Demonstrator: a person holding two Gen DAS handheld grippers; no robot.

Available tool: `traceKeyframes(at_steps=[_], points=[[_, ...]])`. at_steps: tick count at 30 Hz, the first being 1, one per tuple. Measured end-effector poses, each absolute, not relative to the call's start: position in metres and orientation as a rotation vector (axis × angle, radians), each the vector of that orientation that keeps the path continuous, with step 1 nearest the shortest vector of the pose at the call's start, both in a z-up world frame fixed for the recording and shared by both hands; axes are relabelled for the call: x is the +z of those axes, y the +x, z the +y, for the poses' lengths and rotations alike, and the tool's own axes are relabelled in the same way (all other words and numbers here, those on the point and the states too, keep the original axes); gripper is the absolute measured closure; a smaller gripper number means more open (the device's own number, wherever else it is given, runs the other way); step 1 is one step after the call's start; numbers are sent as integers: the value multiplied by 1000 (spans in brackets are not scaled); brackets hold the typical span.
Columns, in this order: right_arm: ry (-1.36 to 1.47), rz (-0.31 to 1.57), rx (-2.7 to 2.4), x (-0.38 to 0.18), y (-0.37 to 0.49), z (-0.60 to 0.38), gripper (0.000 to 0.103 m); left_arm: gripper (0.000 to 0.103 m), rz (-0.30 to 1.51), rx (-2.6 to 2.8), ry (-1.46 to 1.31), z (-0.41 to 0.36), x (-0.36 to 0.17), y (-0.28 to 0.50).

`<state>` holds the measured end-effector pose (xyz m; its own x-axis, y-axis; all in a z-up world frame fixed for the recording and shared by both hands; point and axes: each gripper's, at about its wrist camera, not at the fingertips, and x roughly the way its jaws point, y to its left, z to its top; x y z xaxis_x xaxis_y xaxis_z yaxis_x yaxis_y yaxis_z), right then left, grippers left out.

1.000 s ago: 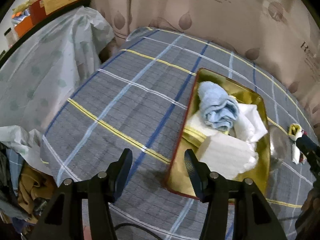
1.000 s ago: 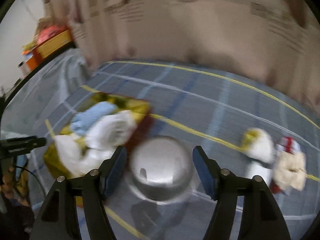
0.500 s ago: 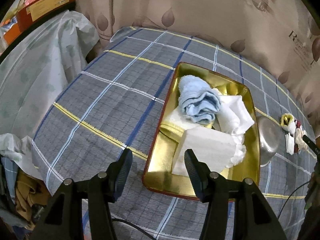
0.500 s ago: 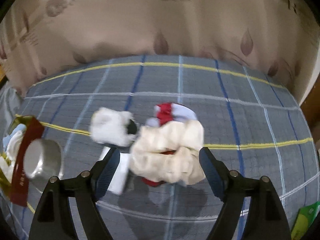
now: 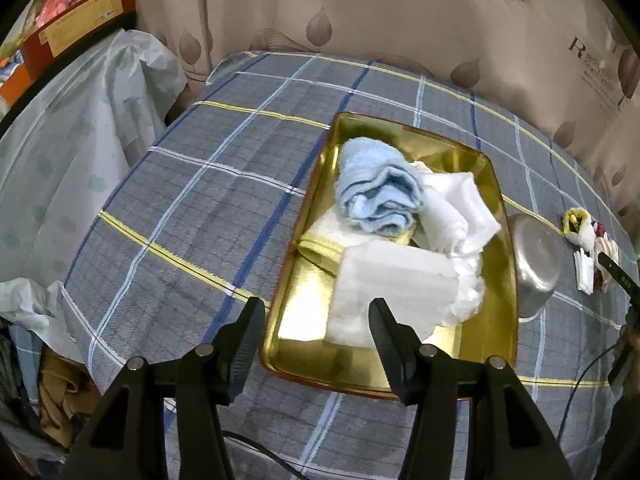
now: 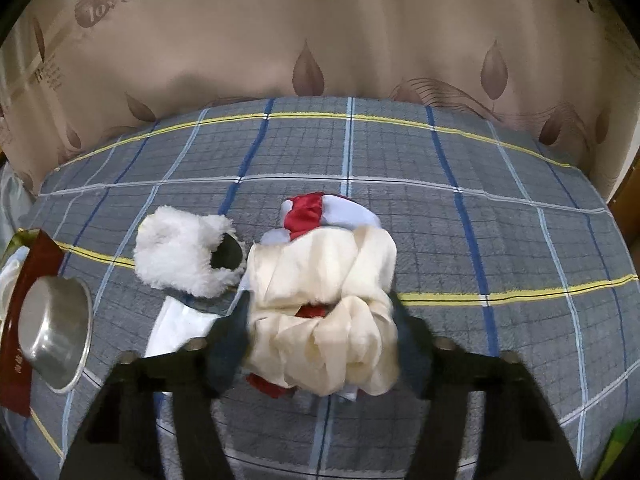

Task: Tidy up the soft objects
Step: 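Move the right gripper to the cream satin cloth and grasp it, then move the left gripper to the white pad and grasp it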

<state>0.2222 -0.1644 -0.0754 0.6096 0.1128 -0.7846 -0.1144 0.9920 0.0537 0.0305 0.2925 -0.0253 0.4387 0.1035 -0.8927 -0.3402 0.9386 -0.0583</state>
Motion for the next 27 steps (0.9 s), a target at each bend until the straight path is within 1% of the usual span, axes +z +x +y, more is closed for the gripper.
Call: traceKeyframes(at_steps=[2,3,4,6,13,27], points=[[9,900,129,-76,220,-168,59,48,1085,269,-240,287,-23,33],[14,902,130,-77,219,-170,65,48,1083,264,-232,283,-22,34],[18,904,133,-77,217,-172,68,48,1082,259,-224,279,-21,36],[20,887,132,-75,212,-175,70,48,1085,238,-213,268,-19,39],[72,866,143,-66,192,-186,71,48,1094,145,-156,226,-15,55],[86,878,86,-66,141,-216,71,48,1099,-40,-60,134,-3,85]])
